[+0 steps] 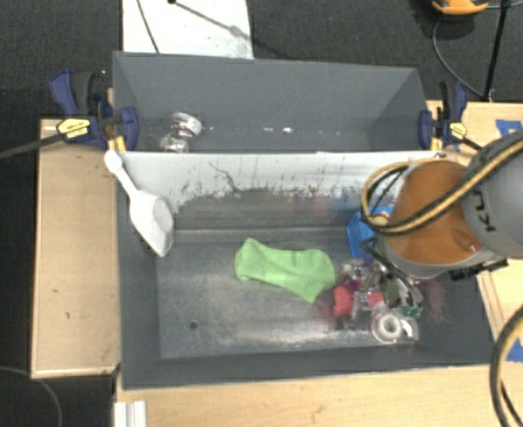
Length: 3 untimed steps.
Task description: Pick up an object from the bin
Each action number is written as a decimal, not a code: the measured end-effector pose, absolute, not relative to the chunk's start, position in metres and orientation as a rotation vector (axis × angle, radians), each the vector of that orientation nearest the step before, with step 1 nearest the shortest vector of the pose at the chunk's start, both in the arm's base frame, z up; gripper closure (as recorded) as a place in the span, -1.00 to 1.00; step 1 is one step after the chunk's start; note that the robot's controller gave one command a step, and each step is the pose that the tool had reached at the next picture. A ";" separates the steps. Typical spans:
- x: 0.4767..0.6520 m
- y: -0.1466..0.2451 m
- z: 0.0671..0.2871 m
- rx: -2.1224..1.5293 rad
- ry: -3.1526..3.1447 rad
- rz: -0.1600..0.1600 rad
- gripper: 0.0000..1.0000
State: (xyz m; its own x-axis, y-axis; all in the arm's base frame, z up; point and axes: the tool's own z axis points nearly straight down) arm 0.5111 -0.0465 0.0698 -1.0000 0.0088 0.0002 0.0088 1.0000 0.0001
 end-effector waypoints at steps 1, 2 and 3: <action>0.511 -0.046 0.070 -0.014 -3.141 0.000 1.00; 0.511 -0.046 0.070 -0.014 -3.141 -0.001 1.00; 0.510 -0.046 0.074 -0.013 -3.139 -0.001 1.00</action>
Offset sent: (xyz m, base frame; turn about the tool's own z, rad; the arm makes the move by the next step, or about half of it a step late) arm -0.0001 0.0001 0.0005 0.0000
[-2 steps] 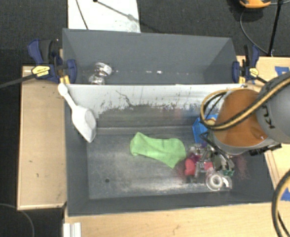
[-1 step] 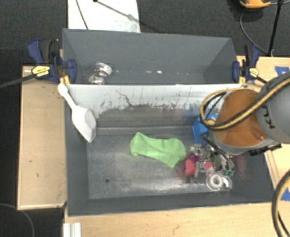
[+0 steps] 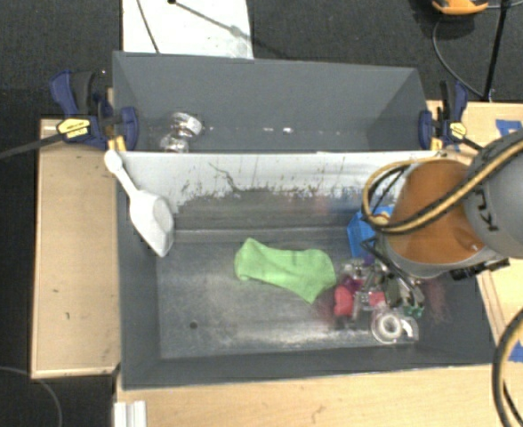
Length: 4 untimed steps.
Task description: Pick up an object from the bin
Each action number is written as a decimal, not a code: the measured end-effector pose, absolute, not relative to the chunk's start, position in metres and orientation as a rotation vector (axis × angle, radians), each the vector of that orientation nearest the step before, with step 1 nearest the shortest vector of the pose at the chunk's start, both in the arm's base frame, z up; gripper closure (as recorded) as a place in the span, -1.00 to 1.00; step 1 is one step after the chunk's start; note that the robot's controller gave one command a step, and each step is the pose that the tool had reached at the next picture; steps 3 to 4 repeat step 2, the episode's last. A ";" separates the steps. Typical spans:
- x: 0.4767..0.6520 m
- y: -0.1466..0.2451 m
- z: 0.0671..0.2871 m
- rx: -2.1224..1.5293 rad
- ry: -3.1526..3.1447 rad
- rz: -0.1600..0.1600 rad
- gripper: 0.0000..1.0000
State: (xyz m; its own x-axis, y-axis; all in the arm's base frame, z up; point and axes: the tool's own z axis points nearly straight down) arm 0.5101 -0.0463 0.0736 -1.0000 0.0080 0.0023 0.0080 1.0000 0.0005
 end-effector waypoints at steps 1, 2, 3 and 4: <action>0.510 -0.046 0.087 -0.012 -3.141 -0.001 1.00; 0.510 -0.046 0.099 -0.012 -3.140 -0.001 1.00; 0.510 -0.046 0.099 -0.012 -3.140 -0.001 1.00; 0.510 -0.046 0.099 -0.012 -3.140 -0.001 1.00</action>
Offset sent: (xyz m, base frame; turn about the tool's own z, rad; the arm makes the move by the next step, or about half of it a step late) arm 0.0000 -0.0001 0.0585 0.0000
